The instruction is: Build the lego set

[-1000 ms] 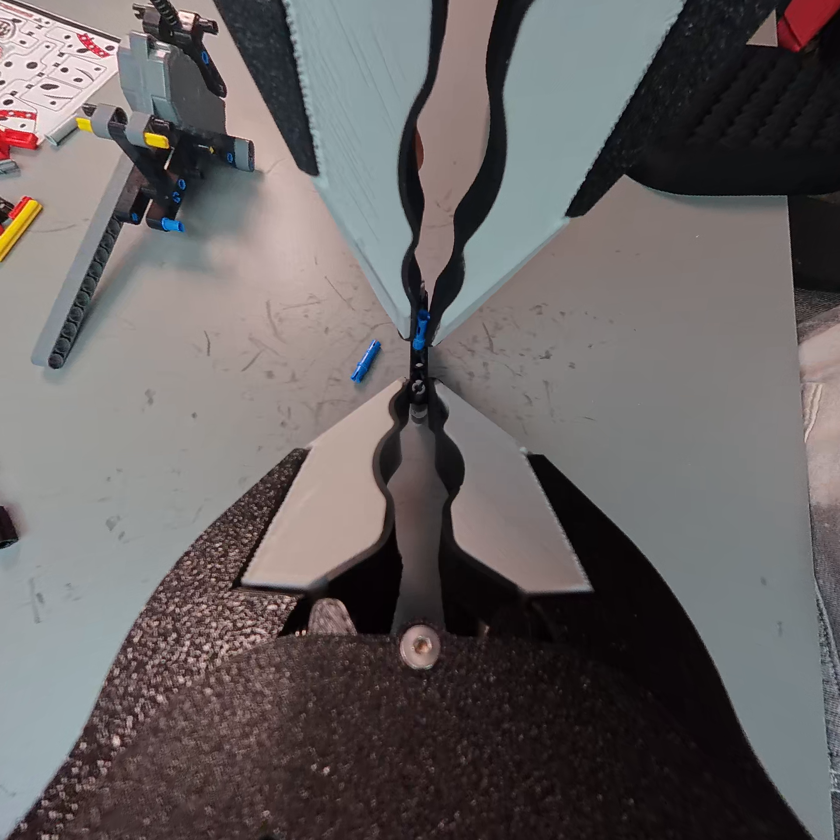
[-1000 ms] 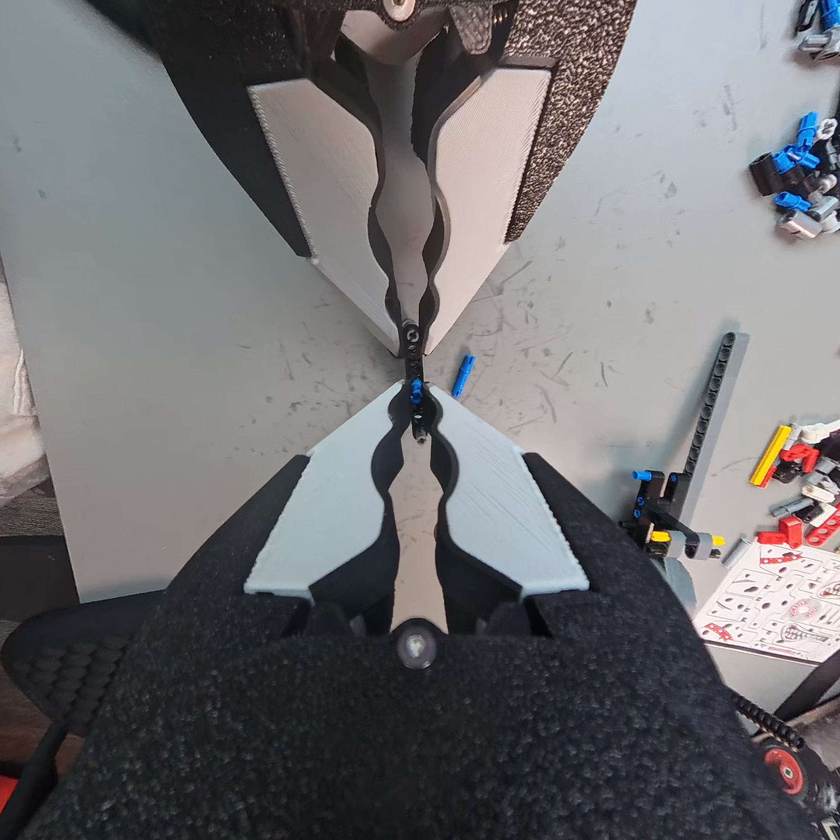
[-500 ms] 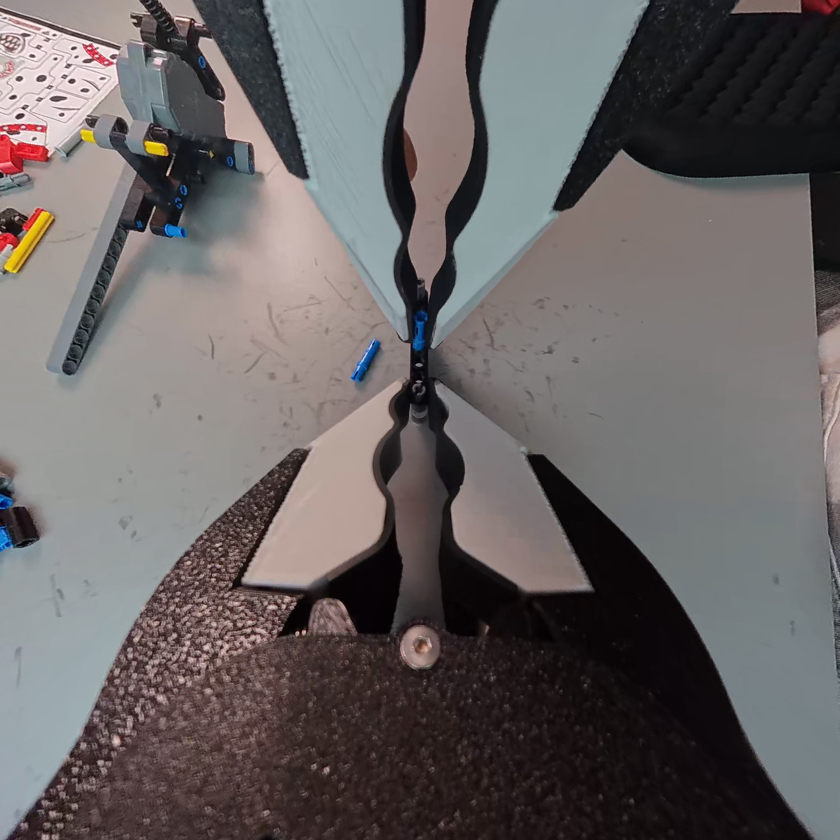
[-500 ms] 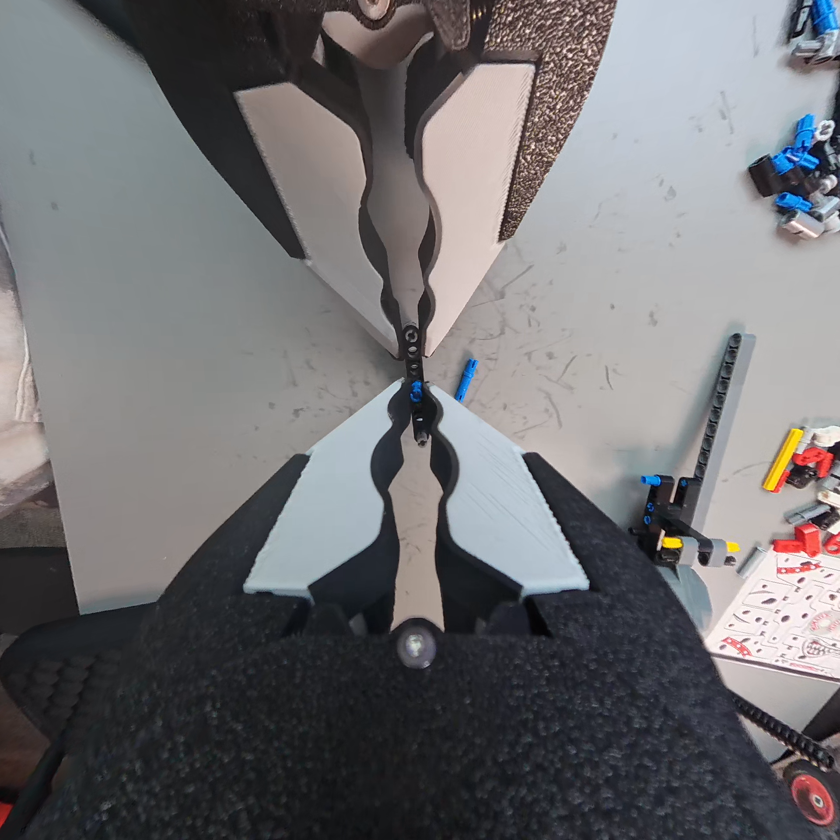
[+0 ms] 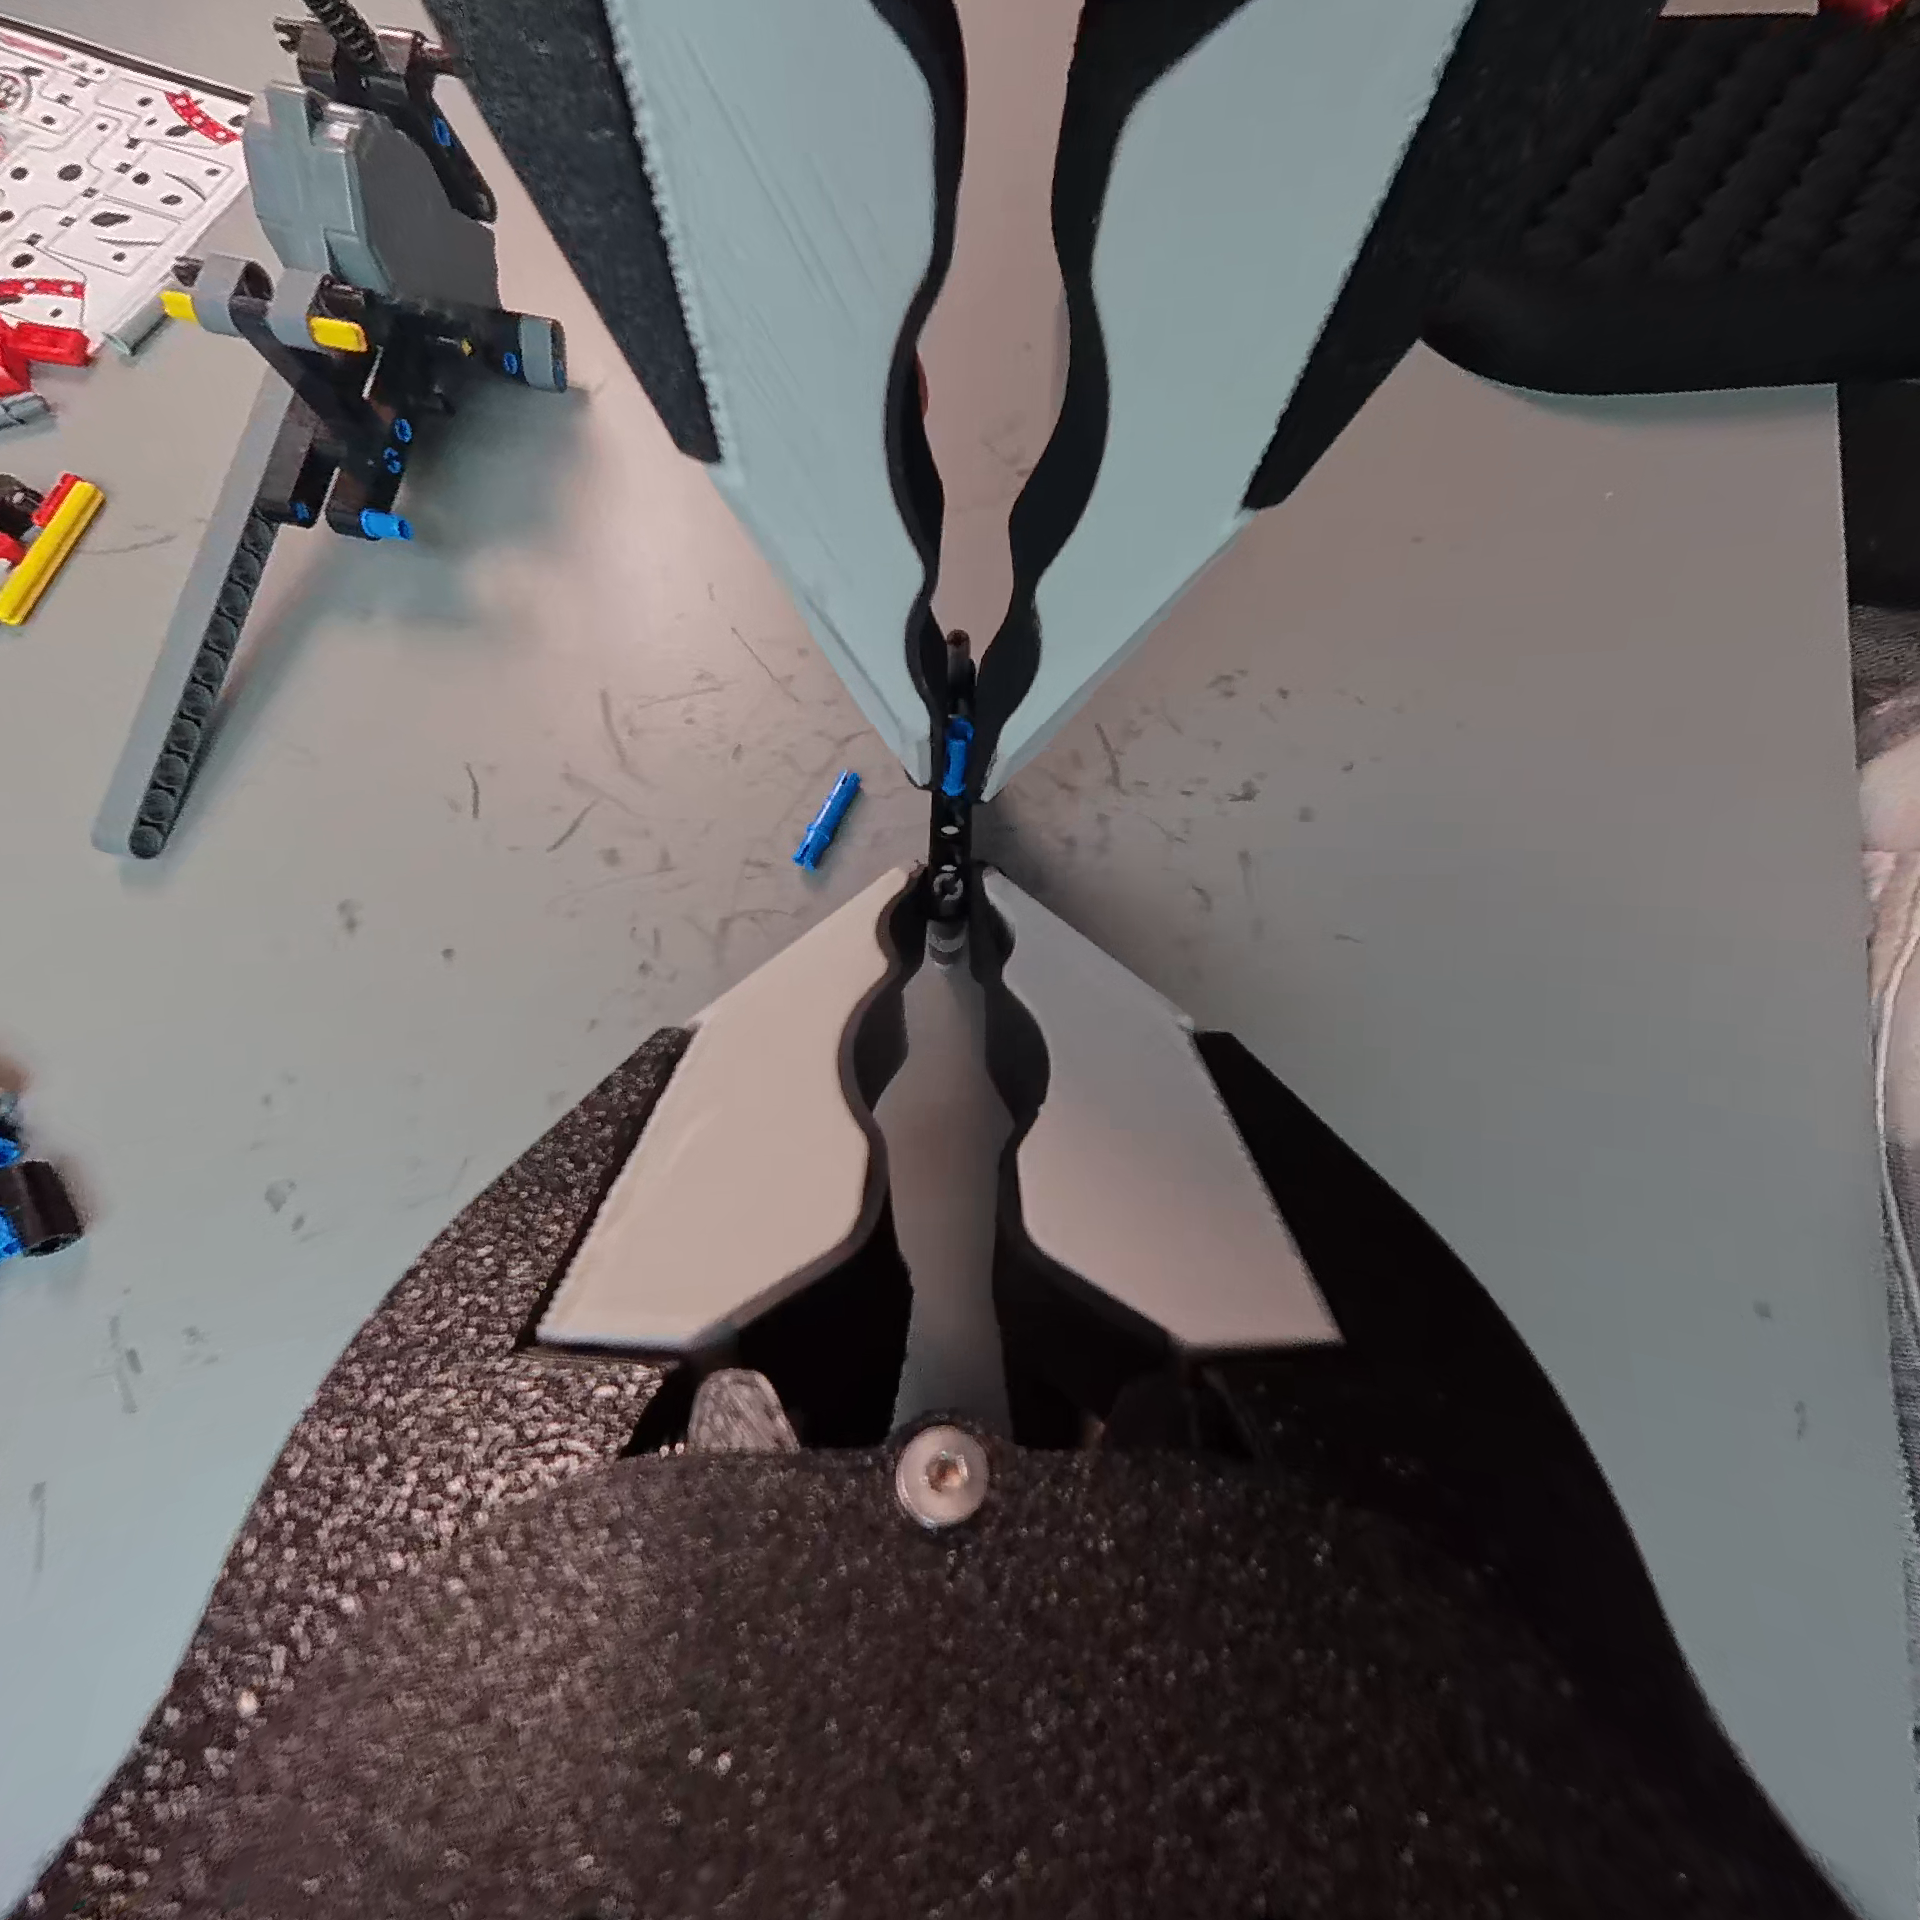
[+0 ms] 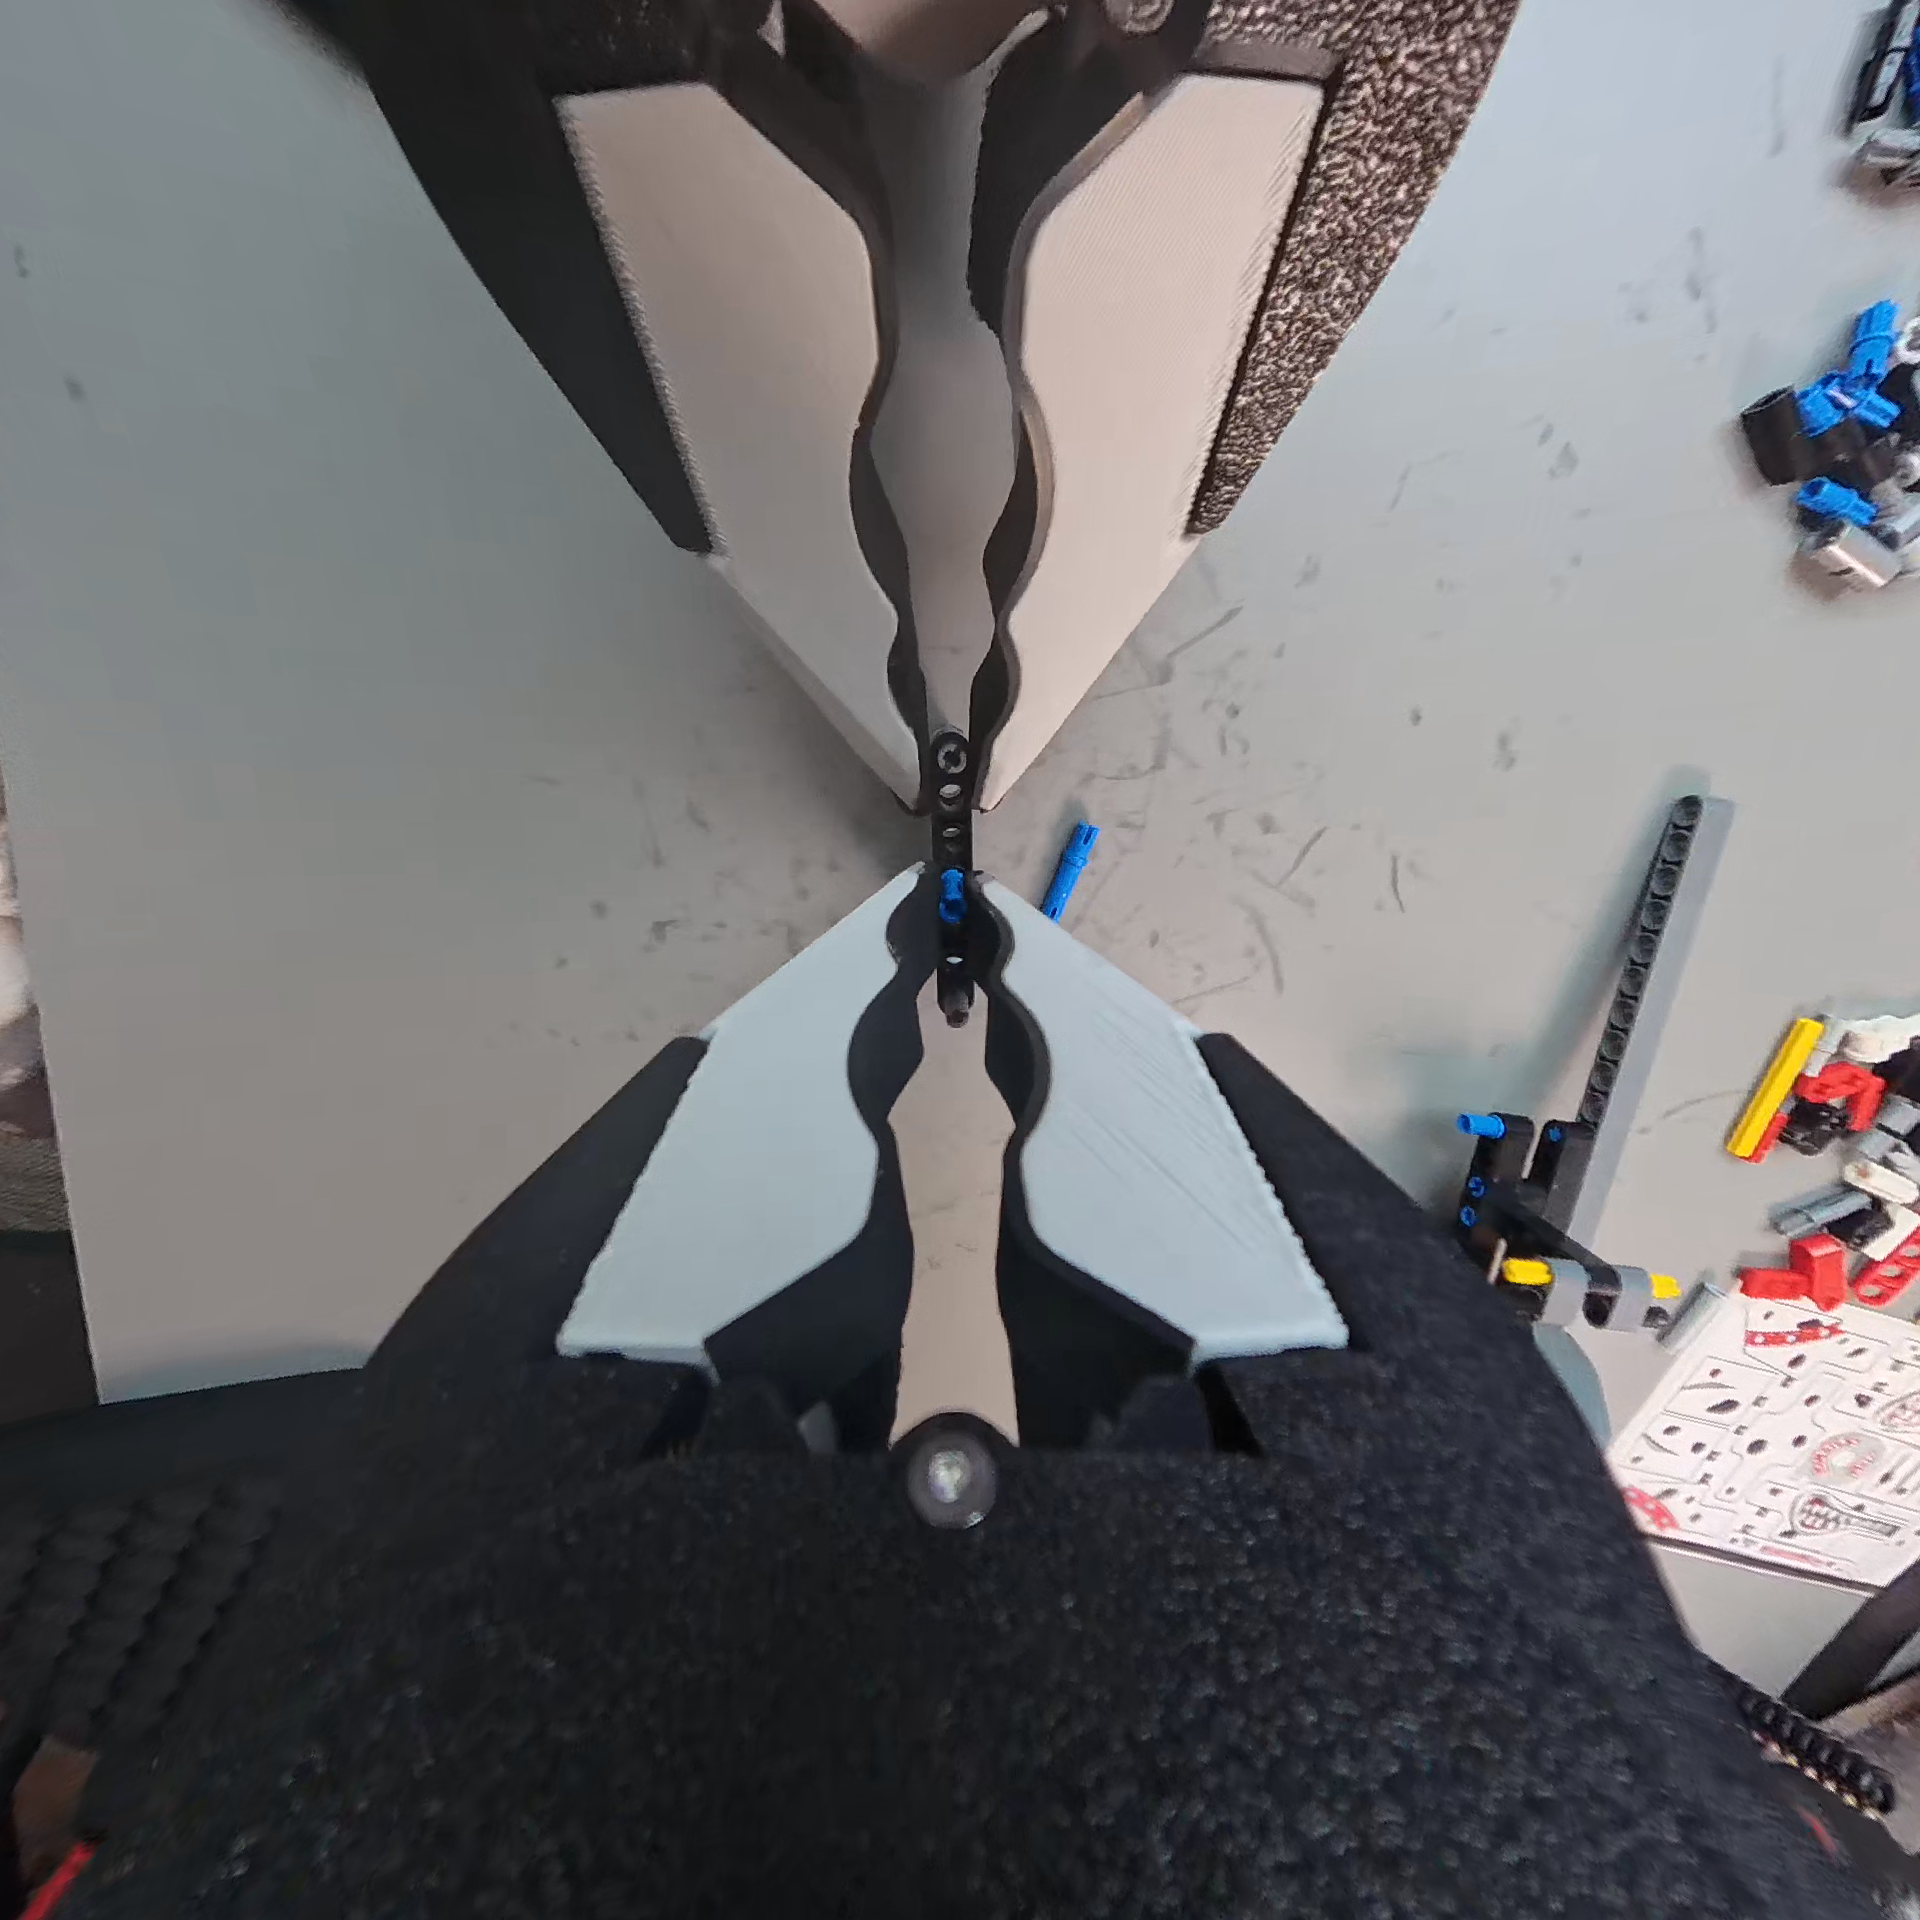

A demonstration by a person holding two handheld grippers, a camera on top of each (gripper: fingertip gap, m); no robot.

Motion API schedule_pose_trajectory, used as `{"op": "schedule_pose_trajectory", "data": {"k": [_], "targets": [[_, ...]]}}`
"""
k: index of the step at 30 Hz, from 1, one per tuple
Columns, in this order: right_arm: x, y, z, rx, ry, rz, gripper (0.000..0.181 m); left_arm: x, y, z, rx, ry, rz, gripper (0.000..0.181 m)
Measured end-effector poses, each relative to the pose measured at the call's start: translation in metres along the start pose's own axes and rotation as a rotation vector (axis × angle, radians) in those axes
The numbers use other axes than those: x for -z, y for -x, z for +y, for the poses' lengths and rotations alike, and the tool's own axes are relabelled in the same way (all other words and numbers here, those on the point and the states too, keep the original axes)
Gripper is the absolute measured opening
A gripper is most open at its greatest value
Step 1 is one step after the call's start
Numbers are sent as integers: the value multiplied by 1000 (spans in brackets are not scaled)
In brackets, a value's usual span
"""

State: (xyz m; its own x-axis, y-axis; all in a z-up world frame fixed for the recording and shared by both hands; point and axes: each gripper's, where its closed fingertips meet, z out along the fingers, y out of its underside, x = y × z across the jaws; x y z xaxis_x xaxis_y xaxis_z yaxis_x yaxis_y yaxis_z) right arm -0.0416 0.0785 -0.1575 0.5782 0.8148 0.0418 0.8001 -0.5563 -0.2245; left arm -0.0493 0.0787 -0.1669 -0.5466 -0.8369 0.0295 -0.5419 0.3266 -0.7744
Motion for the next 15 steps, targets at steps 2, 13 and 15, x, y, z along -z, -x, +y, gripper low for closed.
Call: {"op": "schedule_pose_trajectory", "data": {"k": [2,13,15], "targets": [[0,0,0,-27,-7,-17,4,0,0,0,-9,4,-10,7],[7,1,-7,-52,-104,6,14,0,1,0,3,-9,8,7],[9,-1,-6,-75,-115,1,11,0,1,0,2,-10,8,7]]}}
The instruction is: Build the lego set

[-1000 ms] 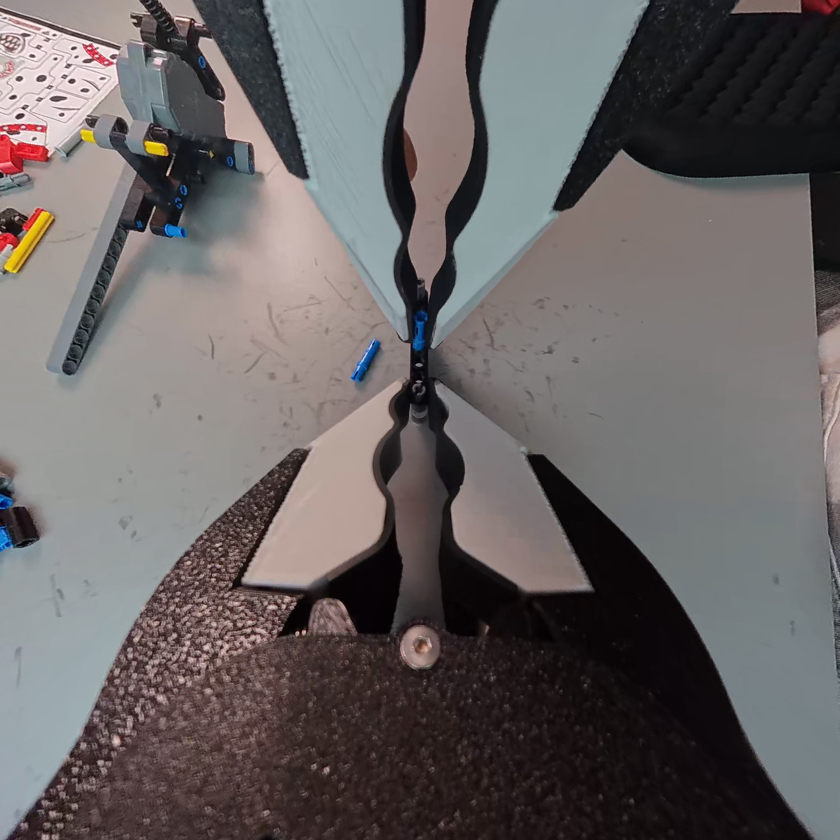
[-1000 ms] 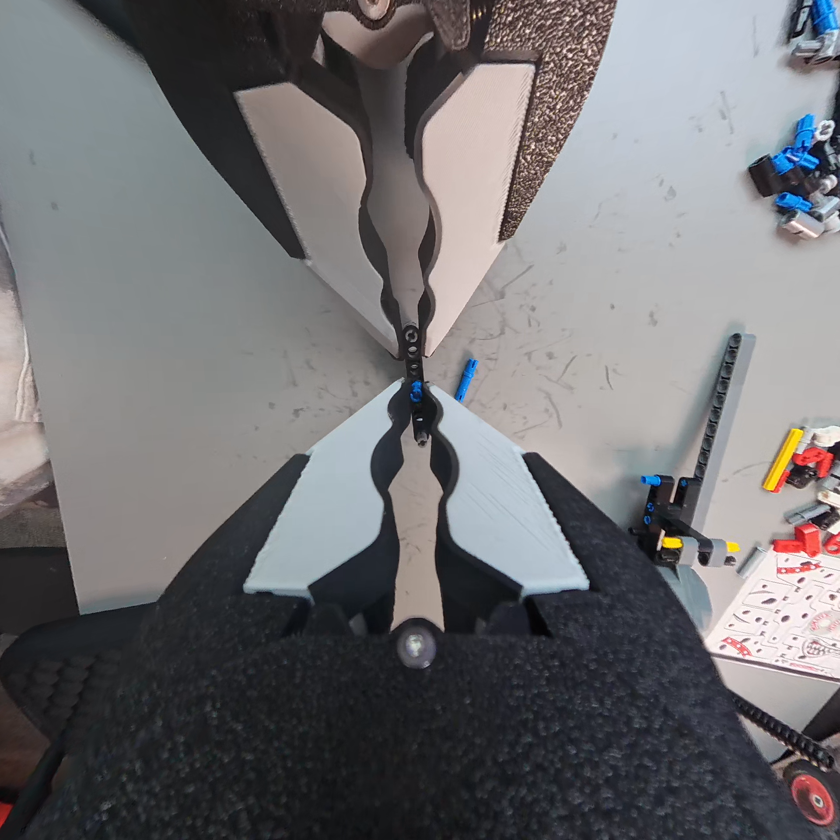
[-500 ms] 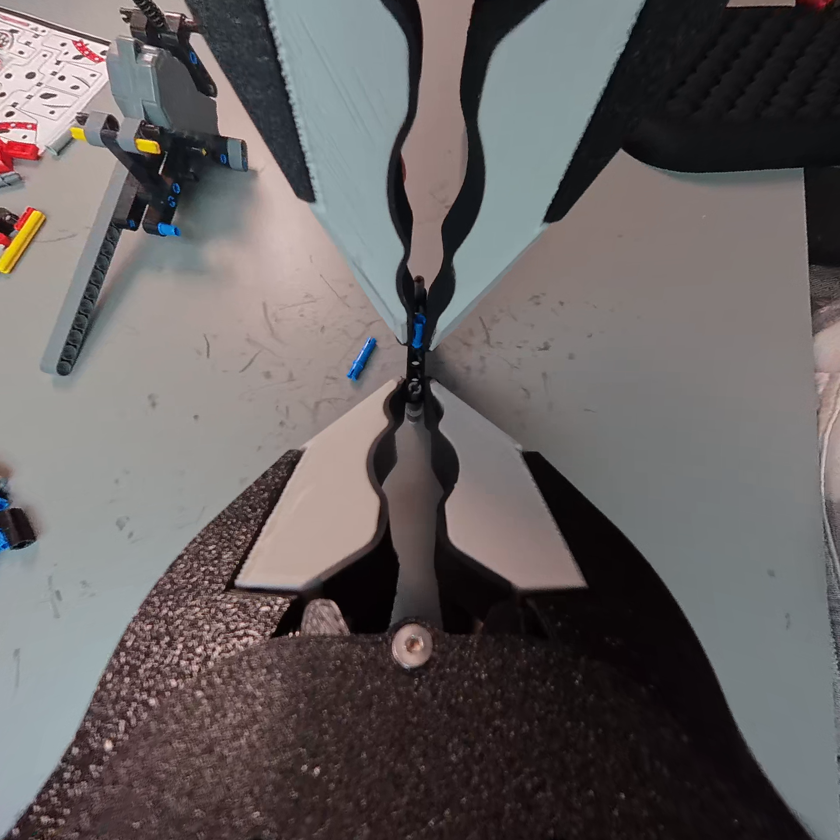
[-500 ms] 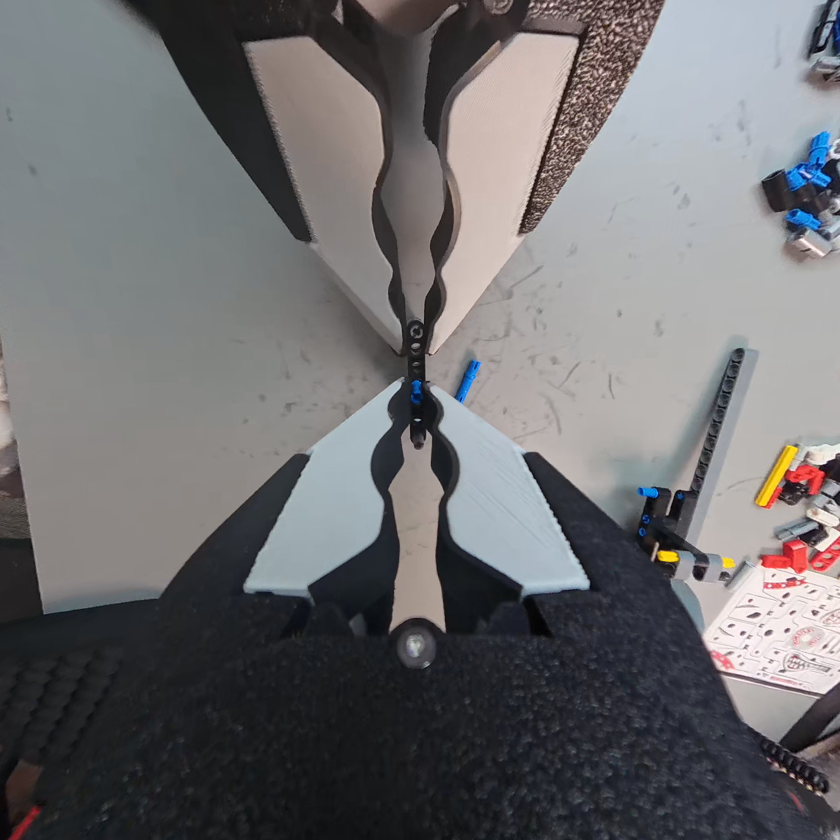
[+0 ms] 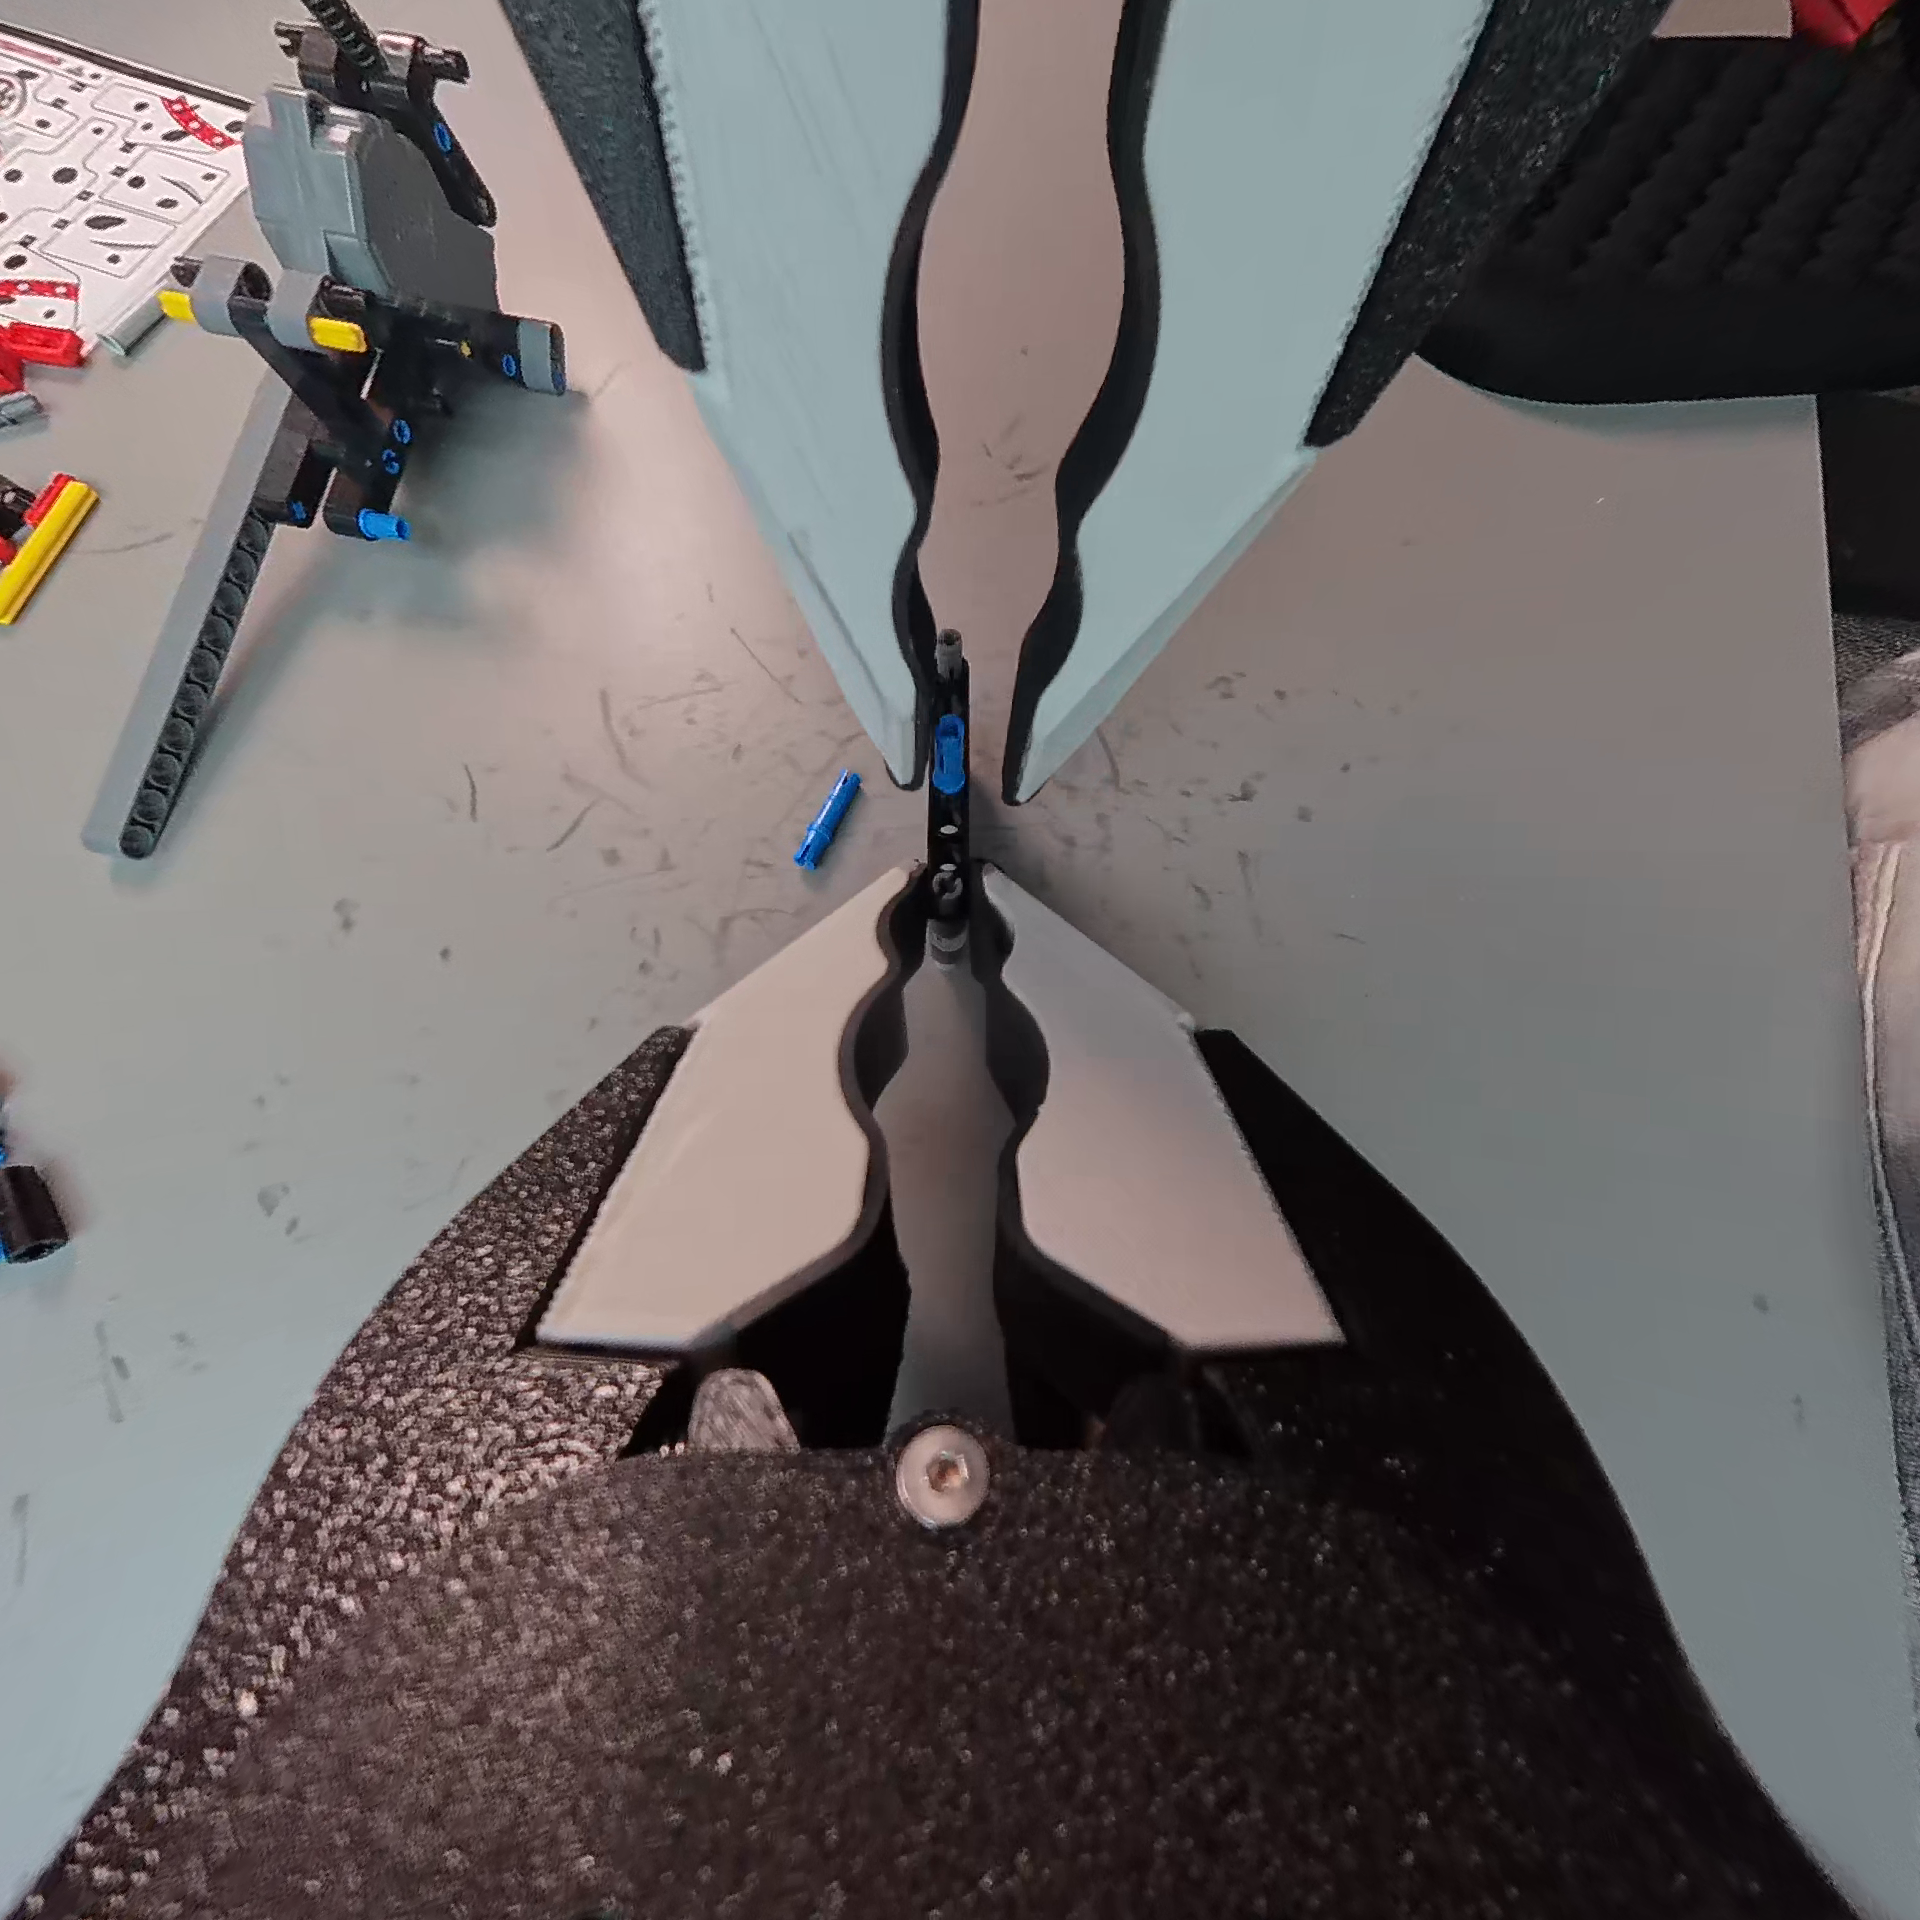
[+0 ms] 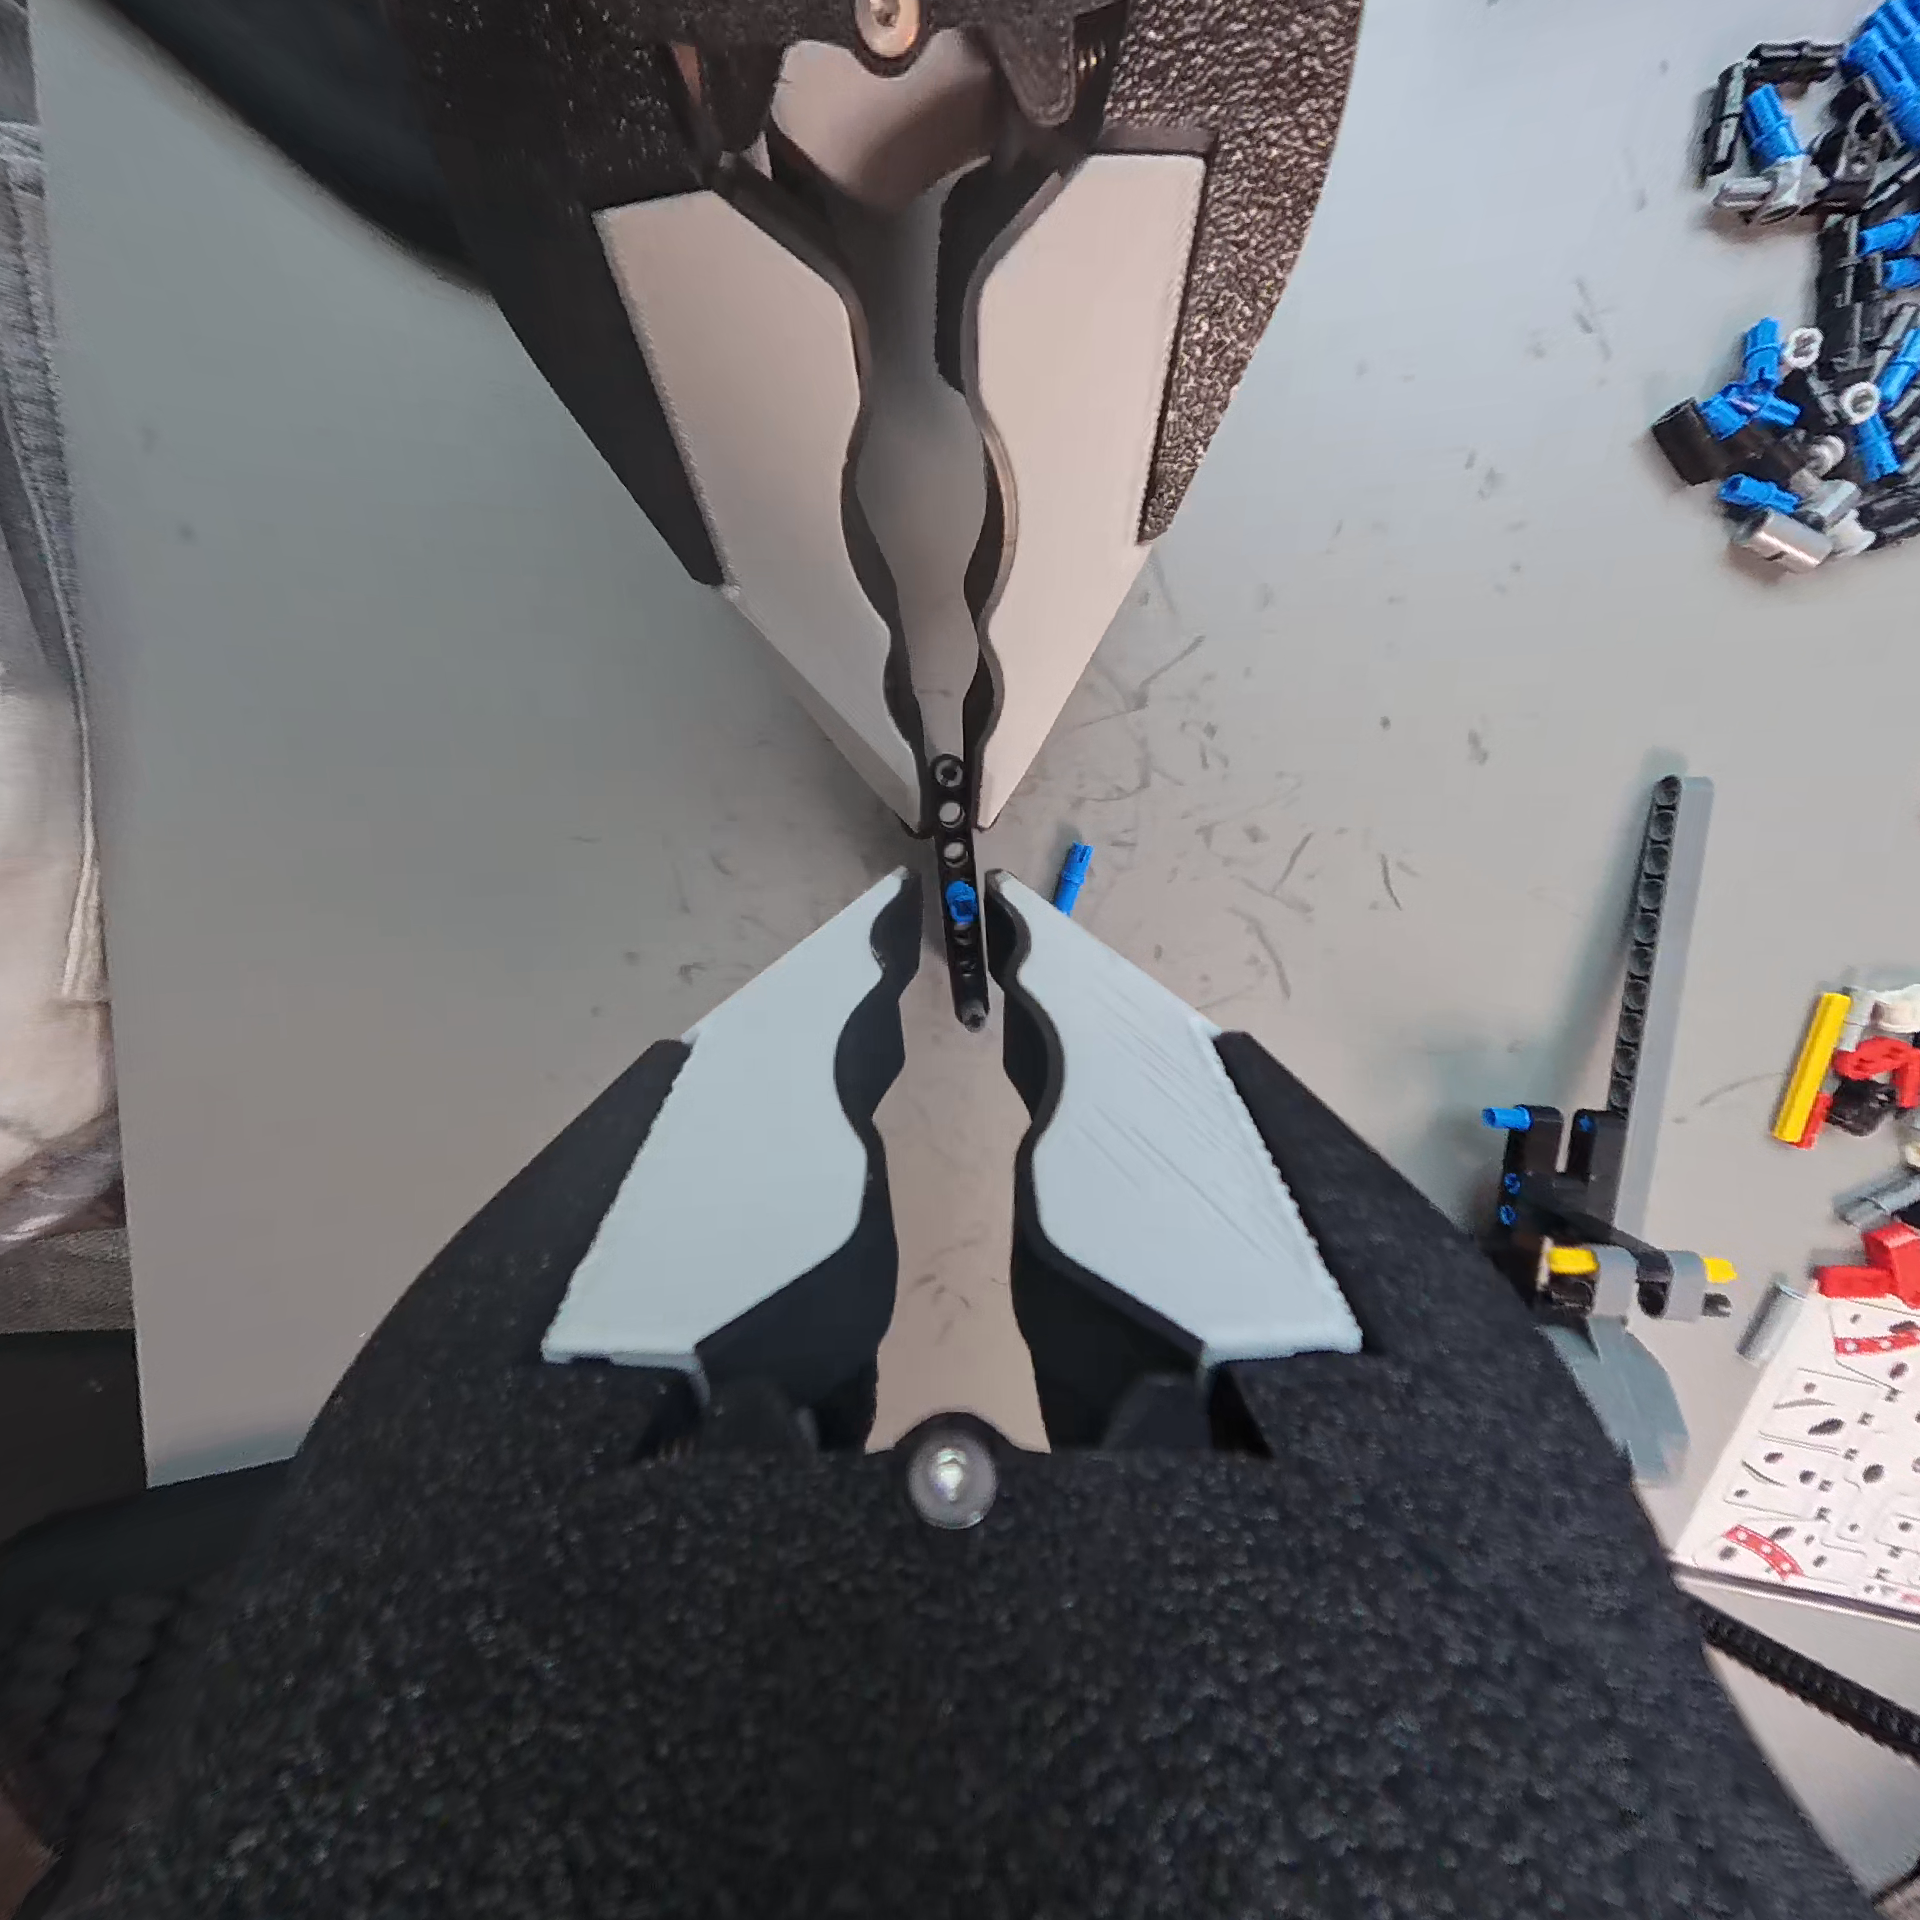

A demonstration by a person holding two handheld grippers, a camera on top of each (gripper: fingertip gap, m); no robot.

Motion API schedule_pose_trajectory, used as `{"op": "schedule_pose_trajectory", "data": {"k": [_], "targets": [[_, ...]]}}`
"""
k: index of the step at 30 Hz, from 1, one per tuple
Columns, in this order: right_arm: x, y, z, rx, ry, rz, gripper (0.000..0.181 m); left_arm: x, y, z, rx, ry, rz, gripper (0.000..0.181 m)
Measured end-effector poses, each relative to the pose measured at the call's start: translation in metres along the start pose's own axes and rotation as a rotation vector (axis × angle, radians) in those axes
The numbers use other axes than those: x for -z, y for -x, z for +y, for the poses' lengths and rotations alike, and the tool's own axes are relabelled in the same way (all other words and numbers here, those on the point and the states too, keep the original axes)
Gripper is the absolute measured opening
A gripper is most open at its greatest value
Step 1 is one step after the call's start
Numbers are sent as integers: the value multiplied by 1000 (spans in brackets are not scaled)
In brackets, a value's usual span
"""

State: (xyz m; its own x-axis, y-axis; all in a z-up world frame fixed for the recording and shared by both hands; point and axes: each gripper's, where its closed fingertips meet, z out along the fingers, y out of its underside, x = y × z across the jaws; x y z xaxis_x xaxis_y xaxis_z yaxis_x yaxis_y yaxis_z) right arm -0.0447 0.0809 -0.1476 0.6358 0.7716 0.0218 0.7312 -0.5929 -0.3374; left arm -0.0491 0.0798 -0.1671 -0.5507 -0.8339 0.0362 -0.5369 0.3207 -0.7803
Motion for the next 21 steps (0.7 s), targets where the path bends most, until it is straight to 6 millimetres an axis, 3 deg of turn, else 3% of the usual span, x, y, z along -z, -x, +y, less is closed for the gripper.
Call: {"op": "schedule_pose_trajectory", "data": {"k": [12,16,21], "targets": [[2,1,4,-5,44,-28,4,0,-1,0,-6,0,5,8],[7,-9,-3,-118,-100,-79,13,1,-1,1,-8,6,11,8],[10,-22,-6,-303,-344,-192,12,4,2,4,1,15,9,8]]}}
